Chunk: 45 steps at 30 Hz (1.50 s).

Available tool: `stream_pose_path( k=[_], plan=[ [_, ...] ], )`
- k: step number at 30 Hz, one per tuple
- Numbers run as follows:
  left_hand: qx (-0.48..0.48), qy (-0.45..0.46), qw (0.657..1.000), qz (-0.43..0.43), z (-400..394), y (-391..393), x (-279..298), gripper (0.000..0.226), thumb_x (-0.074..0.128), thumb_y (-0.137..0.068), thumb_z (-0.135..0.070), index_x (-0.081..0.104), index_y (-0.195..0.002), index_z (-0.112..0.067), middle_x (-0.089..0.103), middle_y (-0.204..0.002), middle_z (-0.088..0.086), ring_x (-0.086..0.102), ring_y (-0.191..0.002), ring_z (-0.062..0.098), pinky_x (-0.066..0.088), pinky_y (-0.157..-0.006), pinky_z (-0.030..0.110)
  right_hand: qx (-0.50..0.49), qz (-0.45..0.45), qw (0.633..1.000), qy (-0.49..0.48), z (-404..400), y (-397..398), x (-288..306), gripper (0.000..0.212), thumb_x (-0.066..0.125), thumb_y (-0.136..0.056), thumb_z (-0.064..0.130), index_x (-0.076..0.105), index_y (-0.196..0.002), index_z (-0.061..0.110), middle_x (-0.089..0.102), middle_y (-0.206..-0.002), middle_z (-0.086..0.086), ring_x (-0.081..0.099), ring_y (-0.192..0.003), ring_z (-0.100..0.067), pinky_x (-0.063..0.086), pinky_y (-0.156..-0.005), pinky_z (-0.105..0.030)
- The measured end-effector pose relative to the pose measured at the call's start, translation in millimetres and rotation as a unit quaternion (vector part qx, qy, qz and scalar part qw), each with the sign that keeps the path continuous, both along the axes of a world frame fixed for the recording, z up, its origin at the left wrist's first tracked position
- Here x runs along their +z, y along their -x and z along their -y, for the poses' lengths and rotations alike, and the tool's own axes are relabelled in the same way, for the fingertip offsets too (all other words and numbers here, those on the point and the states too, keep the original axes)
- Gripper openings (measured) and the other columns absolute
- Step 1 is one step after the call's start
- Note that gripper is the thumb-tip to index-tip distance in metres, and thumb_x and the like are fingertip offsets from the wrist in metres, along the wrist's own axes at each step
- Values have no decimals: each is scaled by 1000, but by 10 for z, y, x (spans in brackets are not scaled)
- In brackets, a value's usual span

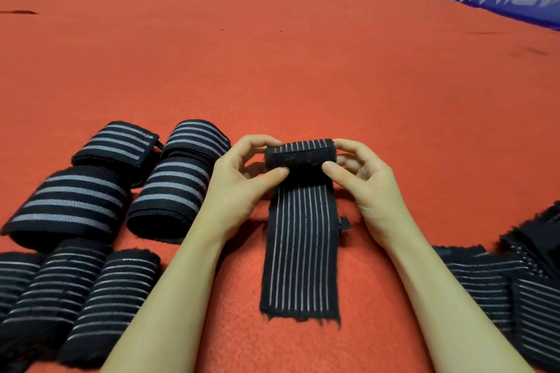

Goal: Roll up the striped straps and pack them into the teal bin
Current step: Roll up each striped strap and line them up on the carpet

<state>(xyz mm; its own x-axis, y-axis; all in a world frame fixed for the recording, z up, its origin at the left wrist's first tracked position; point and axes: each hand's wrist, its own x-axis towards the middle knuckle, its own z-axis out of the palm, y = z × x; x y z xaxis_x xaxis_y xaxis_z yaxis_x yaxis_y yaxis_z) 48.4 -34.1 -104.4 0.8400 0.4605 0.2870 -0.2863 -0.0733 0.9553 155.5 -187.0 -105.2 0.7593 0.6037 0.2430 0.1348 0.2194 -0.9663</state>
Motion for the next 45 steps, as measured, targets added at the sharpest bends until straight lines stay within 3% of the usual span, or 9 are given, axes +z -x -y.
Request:
stream_pose_path(
  k=[5,8,12,16,21,30,34,41,45],
  plan=[
    [14,-35,999,5,-1,5,-16,39,69,-67,0,67,-86,-34,68,-104,-7,65,-92,12,52,-84,30,-3,13,1000,21,14,-2,-5,23,68,-81,17,65,-104,19,70,-94,-4,64,-84,-9,50,-71,-20],
    [-16,-15,1000,-11,-8,21,-22,33,71,-72,-7,65,-95,-30,65,-107,2,65,-89,12,53,-76,26,7,17,1000,7,24,-7,-1,23,68,-83,6,65,-102,19,70,-91,2,64,-84,-8,49,-70,-17],
    [10,-35,998,-43,-10,27,-34,29,75,-76,-22,68,-104,-28,69,-104,6,65,-99,22,54,-80,36,32,13,999,1,50,1,2,31,70,-78,6,66,-106,19,70,-93,0,65,-85,-10,52,-72,-21],
    [7,-6,1000,-23,-3,25,-28,31,76,-76,-3,70,-95,-27,68,-96,-3,64,-80,17,49,-59,22,19,-7,999,33,28,-10,-19,37,71,-75,19,64,-110,18,68,-96,-9,66,-84,-13,52,-75,-26],
    [6,-26,999,-26,11,24,-4,43,75,-76,0,64,-107,-27,66,-105,1,65,-86,11,52,-71,23,11,-7,1000,23,38,-25,-22,36,72,-74,15,64,-109,14,70,-95,-6,66,-86,-14,53,-69,-24],
    [67,-44,997,-14,-12,-32,-52,31,74,-80,-8,62,-102,-25,68,-95,-3,65,-91,18,54,-83,41,-53,56,996,34,25,-51,-67,24,68,-85,10,58,-106,19,68,-97,2,63,-94,-6,48,-90,-29],
    [31,-60,997,-20,3,-19,-42,33,72,-80,-3,61,-104,-23,65,-98,1,63,-83,15,54,-76,36,-36,64,997,39,-14,-10,-40,26,61,-91,11,59,-115,20,68,-101,-2,62,-96,-5,46,-84,-17],
    [15,-56,998,7,-30,3,-50,39,72,-70,6,65,-84,-30,62,-103,-4,60,-87,12,49,-60,22,25,55,997,56,-1,18,-2,21,60,-88,19,62,-109,23,66,-82,5,59,-75,-5,50,-74,-21],
    [19,-65,997,25,-21,4,-47,36,73,-65,-4,66,-83,-34,59,-114,6,62,-94,14,49,-75,34,38,42,998,38,18,18,7,25,70,-83,20,63,-106,24,68,-88,1,61,-81,-10,50,-75,-24]
  ],
)
